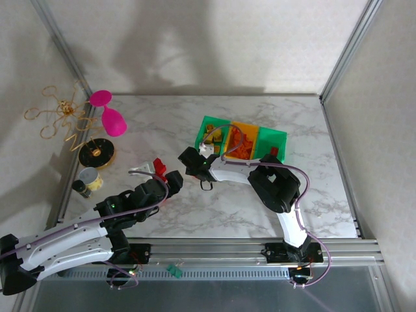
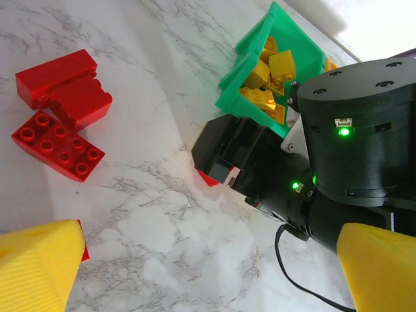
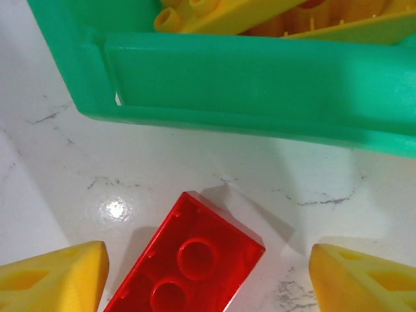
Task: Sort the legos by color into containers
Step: Pick up the lego from the center of the table.
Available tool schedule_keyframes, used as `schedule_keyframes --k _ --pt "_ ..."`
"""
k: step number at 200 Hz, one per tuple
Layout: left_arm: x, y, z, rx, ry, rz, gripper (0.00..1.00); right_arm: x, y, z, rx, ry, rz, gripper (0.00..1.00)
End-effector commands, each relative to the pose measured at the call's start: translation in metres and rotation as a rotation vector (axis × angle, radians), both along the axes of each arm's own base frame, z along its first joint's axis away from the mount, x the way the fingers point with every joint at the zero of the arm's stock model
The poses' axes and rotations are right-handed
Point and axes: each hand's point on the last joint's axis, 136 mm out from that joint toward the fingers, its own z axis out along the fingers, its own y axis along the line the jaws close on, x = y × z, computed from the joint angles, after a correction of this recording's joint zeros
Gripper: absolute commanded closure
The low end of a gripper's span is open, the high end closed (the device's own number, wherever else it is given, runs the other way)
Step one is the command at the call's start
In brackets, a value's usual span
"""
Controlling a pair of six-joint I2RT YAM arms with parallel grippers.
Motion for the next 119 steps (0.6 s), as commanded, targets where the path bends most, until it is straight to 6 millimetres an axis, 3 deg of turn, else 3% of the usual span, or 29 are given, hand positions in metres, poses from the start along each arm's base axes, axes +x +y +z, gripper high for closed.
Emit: schedule_keyframes --k 1,20,79,119 --pt "0.000 0.010 -0.006 0.008 0.013 0.044 0.00 -0.005 -0.018 0.008 -0.039 -0.033 -0.030 0.28" --pt "0.000 0.009 -0.006 0.001 0.012 0.042 0.00 -0.005 -0.020 0.006 -0.046 -0.036 -0.017 0.36" --pt "0.001 0.007 -0.005 -0.003 0.020 0.041 0.00 -0.002 0.001 0.008 -0.022 -0.040 0.082 0.62" --pt "0.000 0.007 -0.004 -0.017 0.025 0.039 0.00 -0.004 0.005 0.032 0.018 -0.070 0.132 0.72"
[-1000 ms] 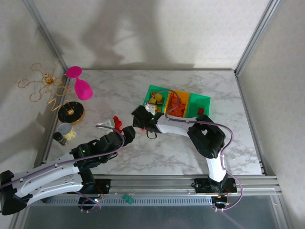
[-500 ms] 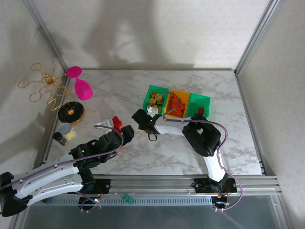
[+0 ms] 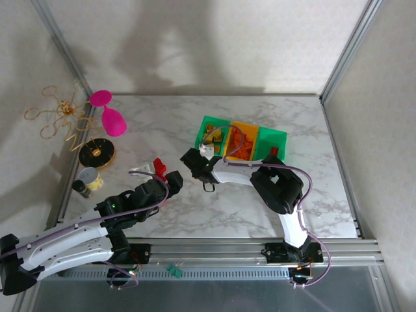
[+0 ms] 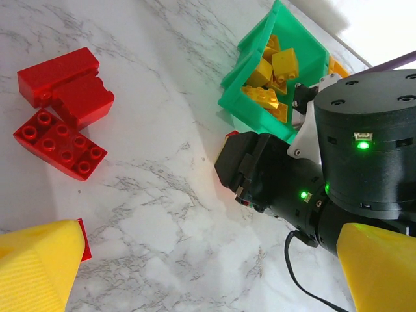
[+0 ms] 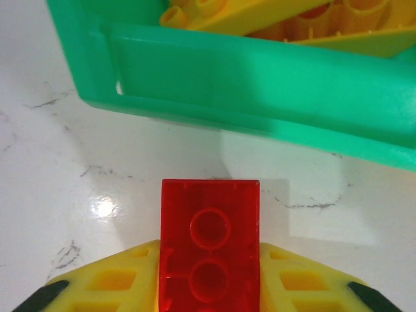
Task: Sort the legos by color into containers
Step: Pick up the lego from the center of the table, then place the lego in the container.
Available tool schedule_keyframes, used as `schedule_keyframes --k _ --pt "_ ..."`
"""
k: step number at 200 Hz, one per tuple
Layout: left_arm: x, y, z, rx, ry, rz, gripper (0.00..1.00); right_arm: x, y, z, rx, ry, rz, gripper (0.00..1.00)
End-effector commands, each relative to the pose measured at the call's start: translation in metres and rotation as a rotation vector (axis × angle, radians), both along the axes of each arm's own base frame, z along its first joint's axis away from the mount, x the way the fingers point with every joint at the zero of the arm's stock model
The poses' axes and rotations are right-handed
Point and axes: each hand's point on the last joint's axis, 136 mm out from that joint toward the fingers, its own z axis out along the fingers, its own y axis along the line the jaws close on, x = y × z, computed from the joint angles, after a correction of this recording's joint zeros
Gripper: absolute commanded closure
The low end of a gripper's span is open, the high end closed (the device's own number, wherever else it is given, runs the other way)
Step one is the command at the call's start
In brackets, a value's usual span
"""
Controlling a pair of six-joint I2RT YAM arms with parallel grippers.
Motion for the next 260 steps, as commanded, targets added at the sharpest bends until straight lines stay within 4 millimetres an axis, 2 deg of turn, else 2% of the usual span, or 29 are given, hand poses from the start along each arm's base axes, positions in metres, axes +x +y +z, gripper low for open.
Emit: schedule_keyframes --k 1,32,56,82,110,155,184,200,223,260 --pt "0.000 0.006 -0.001 -0.020 0.019 0.039 0.00 -0.002 0.007 0.029 0.046 -0.039 0.053 0.73" --pt "0.002 0.001 0.007 -0.032 0.012 0.029 0.00 -0.008 0.003 0.066 0.089 -0.082 0.101 0.75" --pt "0.005 -0.009 0.016 -0.045 0.007 0.002 0.00 -0.010 -0.014 0.093 0.103 -0.123 0.108 0.74" --pt "0.009 -0.026 0.017 -0.072 -0.004 -0.047 0.00 -0.003 -0.048 0.113 0.084 -0.143 0.065 0.74" --pt "0.014 -0.047 0.023 -0.077 -0.017 -0.115 0.00 0.009 -0.098 0.130 0.090 -0.168 -0.024 0.73" --pt "0.023 -0.085 0.027 -0.064 -0.029 -0.209 0.00 0.033 -0.179 0.130 0.054 -0.164 -0.175 0.71" --pt "0.029 -0.103 0.027 -0.058 -0.027 -0.244 0.00 0.051 -0.213 0.119 0.036 -0.154 -0.236 0.70" --pt "0.031 -0.109 0.025 -0.051 -0.022 -0.252 0.00 0.061 -0.232 0.107 0.034 -0.125 -0.273 0.70" --pt "0.033 -0.113 0.023 -0.043 -0.016 -0.259 0.00 0.074 -0.251 0.095 0.031 -0.106 -0.313 0.71" --pt "0.036 -0.114 0.020 -0.030 -0.017 -0.248 0.00 0.093 -0.262 0.076 0.045 -0.077 -0.324 0.69"
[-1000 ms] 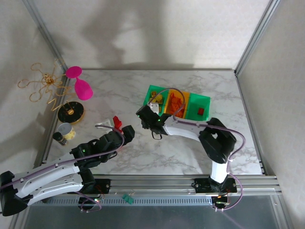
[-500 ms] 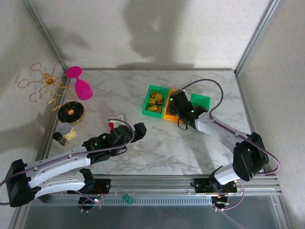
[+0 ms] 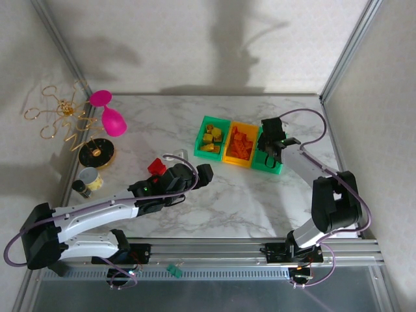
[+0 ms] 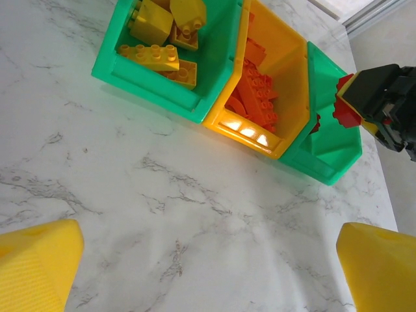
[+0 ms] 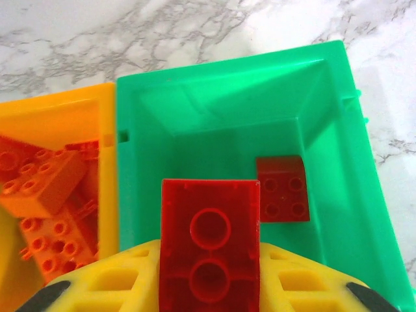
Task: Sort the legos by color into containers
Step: Place the lego in the container.
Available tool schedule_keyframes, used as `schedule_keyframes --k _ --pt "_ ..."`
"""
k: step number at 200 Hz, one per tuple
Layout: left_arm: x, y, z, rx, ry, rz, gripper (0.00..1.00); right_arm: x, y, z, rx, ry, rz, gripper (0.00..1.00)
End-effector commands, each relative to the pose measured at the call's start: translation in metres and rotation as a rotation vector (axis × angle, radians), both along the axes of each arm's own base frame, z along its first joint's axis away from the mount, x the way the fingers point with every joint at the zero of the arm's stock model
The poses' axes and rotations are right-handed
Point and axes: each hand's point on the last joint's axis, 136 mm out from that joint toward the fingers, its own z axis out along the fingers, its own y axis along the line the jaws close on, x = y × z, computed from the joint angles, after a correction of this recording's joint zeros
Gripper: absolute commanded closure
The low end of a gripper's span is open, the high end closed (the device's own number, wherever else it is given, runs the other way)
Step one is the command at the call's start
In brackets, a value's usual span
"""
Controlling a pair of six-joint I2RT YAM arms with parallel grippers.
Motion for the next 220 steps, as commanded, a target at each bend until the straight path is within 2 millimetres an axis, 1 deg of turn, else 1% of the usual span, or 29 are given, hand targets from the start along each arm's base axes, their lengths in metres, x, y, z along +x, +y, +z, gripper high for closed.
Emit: schedule_keyframes --k 1,15,37,66,85,113,136,155,182,185,187,190,202,220 --pt "0.002 -0.009 0.014 -0.018 -0.030 -0.017 0.00 0.014 0.001 -0.007 0.013 0.001 0.030 0.69" --pt "0.003 -0.007 0.014 -0.010 -0.032 -0.008 0.00 0.018 -0.002 -0.010 0.004 0.006 0.023 0.61" --pt "0.004 -0.004 0.014 0.000 -0.038 0.001 0.00 0.023 -0.001 -0.004 0.002 -0.010 0.034 0.50" --pt "0.005 0.002 0.018 0.011 -0.050 0.019 0.00 0.021 0.005 0.011 0.023 -0.037 0.064 0.44" --pt "0.005 0.008 0.020 0.012 -0.058 0.034 0.00 0.012 0.014 0.019 0.033 -0.040 0.094 0.42" --pt "0.002 0.021 0.020 0.018 -0.057 0.063 0.00 -0.006 0.042 0.026 0.035 -0.036 0.176 0.39" --pt "-0.002 0.036 0.018 0.019 -0.053 0.095 0.00 -0.023 0.072 0.031 0.027 -0.028 0.253 0.37" --pt "-0.007 0.049 0.013 0.019 -0.039 0.125 0.00 -0.038 0.103 0.029 0.036 -0.011 0.326 0.34" --pt "-0.015 0.068 0.006 0.019 -0.012 0.168 0.00 -0.064 0.156 0.025 0.057 0.010 0.447 0.32" --pt "-0.016 0.070 0.005 0.020 -0.009 0.173 0.00 -0.065 0.158 0.024 0.058 0.011 0.448 0.31" --pt "-0.017 0.071 0.004 0.020 -0.006 0.176 0.00 -0.071 0.167 0.024 0.059 0.010 0.471 0.31" --pt "-0.018 0.073 0.004 0.021 -0.004 0.180 0.00 -0.075 0.174 0.024 0.064 0.008 0.487 0.30" --pt "-0.022 0.082 0.002 0.016 0.002 0.201 0.00 -0.087 0.201 0.022 0.097 0.009 0.551 0.29" --pt "-0.028 0.097 0.000 0.016 0.009 0.232 0.00 -0.107 0.238 0.011 0.146 0.031 0.648 0.26"
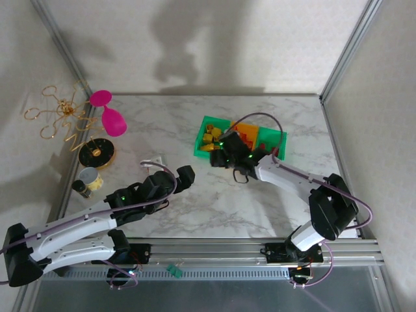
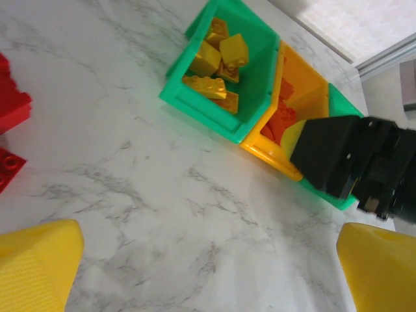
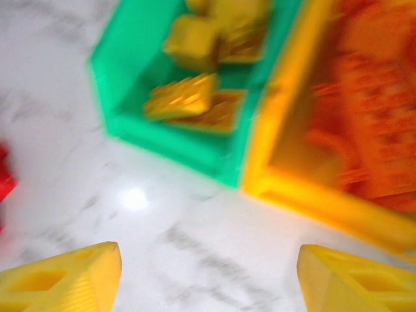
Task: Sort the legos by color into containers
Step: Pick up the lego from the bottom-center of the table.
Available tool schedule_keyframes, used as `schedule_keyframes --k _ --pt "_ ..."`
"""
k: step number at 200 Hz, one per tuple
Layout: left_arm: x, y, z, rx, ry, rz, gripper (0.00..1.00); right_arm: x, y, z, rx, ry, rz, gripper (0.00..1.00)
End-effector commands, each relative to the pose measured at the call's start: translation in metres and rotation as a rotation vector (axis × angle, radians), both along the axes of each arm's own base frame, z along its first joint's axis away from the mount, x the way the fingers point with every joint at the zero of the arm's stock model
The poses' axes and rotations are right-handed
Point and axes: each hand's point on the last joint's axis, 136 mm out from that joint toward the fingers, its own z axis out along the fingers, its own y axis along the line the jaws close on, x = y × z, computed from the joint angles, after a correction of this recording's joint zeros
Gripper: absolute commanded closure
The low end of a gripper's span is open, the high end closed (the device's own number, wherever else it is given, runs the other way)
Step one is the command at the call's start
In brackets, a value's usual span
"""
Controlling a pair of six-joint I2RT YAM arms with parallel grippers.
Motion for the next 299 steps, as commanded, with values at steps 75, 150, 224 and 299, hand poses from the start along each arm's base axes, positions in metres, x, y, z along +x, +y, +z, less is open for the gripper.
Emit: schedule_keyframes --k 75,150,224,299 --pt "-0.029 0.085 -0.001 0.012 0.043 0.224 0.00 -0.072 0.154 -0.030 0.118 0.046 0.354 0.20" --pt "-0.046 0.124 0.007 -0.010 0.059 0.348 0.00 -0.120 0.220 -0.062 0.090 0.062 0.533 0.17" --pt "-0.054 0.148 0.013 -0.048 0.046 0.427 0.00 -0.130 0.232 -0.073 0.128 0.111 0.528 0.23" --pt "-0.059 0.166 0.032 -0.085 -0.002 0.479 0.00 -0.124 0.230 -0.086 0.151 0.174 0.485 0.24"
